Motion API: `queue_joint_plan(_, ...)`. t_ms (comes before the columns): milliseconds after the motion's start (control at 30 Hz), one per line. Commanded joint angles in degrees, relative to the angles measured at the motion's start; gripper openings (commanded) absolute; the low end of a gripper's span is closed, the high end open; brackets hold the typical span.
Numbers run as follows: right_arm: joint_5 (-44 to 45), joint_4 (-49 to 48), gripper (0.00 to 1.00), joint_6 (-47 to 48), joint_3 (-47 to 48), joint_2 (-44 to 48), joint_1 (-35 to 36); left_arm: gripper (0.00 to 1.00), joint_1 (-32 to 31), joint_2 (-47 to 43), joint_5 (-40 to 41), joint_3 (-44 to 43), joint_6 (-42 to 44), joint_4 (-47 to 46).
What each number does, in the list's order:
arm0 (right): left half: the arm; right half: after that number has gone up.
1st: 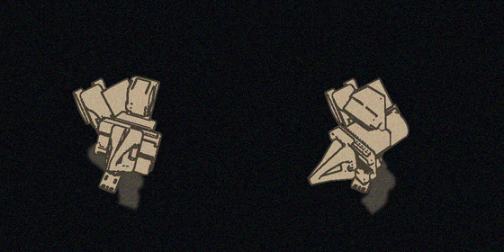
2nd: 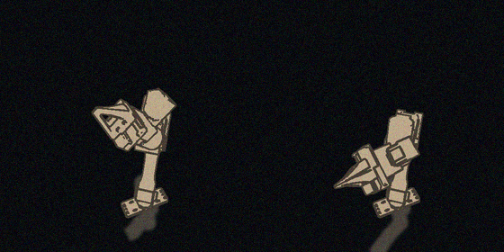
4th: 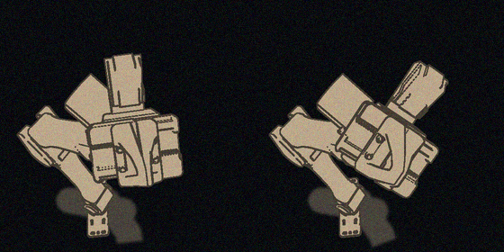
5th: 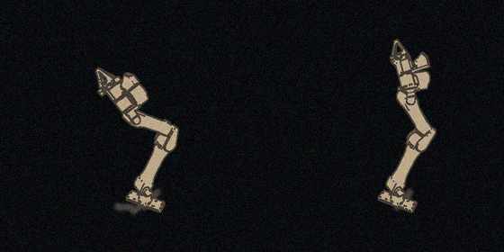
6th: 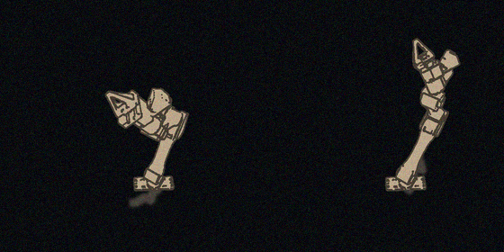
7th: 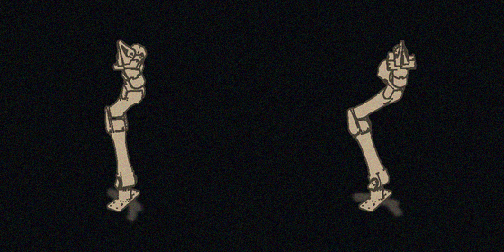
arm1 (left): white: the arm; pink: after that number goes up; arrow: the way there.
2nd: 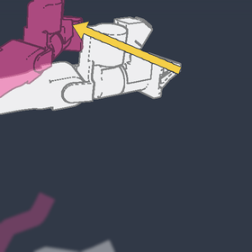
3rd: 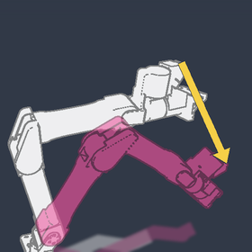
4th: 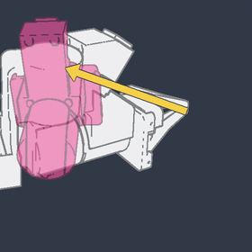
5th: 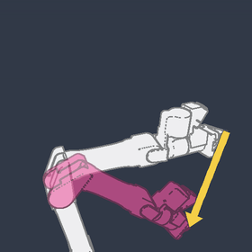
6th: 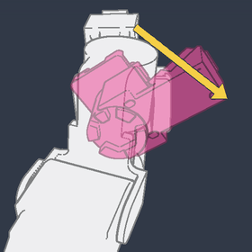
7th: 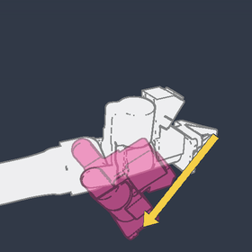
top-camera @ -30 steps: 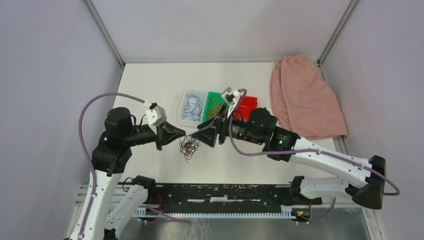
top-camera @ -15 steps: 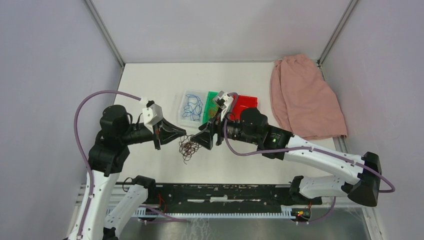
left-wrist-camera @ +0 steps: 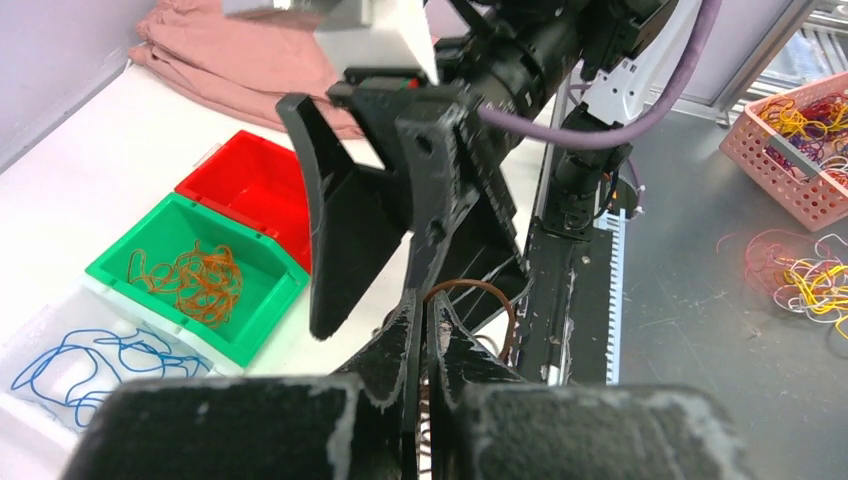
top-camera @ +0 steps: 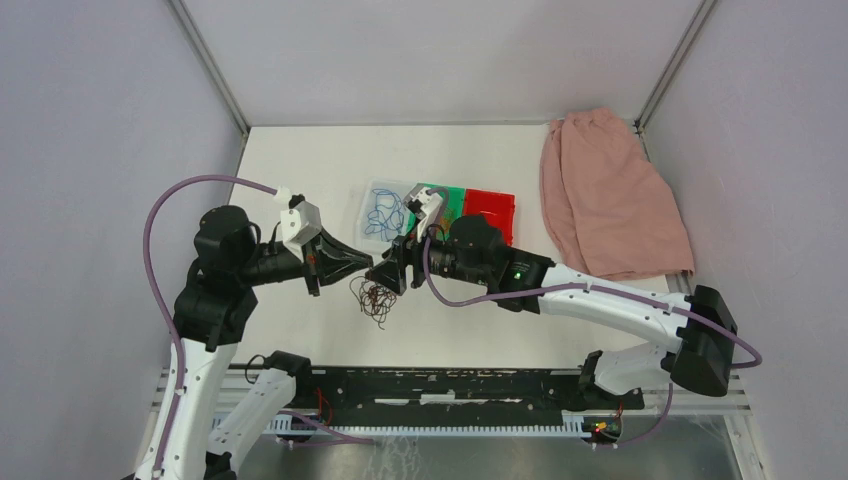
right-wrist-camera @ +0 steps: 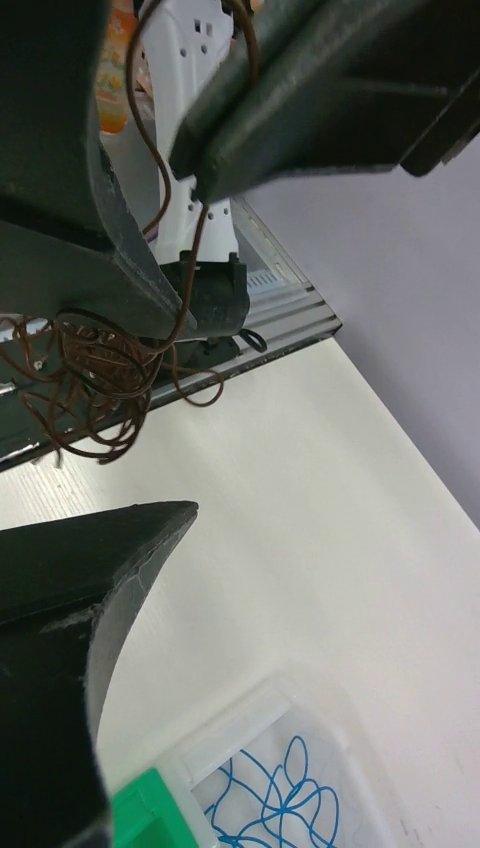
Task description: Untangle the cables
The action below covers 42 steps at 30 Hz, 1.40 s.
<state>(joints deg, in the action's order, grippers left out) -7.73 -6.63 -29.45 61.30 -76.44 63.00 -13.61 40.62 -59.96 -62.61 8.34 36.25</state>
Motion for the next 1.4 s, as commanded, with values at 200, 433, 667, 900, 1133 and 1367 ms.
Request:
queue_joint_plan(200, 8.53, -6.29, 0.64, 1.96, 4.79, -6.85, 2.19, 0.03, -0.03, 1.07, -4.68, -3.25, -13.00, -10.28)
queue_joint_plan(433, 12.64, -12.39, 0.64, -0.85, -3.85, -8.62, 2.21, 0.03, -0.09, 3.22, -6.07, -9.46, -17.57, -12.91)
queue_joint_plan(667, 17.82, -15.73, 0.63, -3.97, -13.45, -6.06, 2.26, 0.03, -0.03, 5.31, -4.96, -16.34, -17.74, -13.66)
queue_joint_plan(900, 20.97, -18.04, 0.59, -6.83, -21.17, -3.30, 2.24, 0.03, -0.02, 7.50, -3.20, -21.81, -17.57, -14.54)
queue_joint_plan(1133, 15.89, -15.64, 0.67, -4.38, -23.58, 8.15, 2.21, 0.03, -0.04, 7.19, -2.05, -21.49, -15.72, -12.14)
queue_joint_plan(1367, 7.18, -3.40, 0.77, 3.77, -15.28, 21.12, 2.22, 0.03, -0.03, 5.22, -2.57, -17.75, -15.32, -11.29)
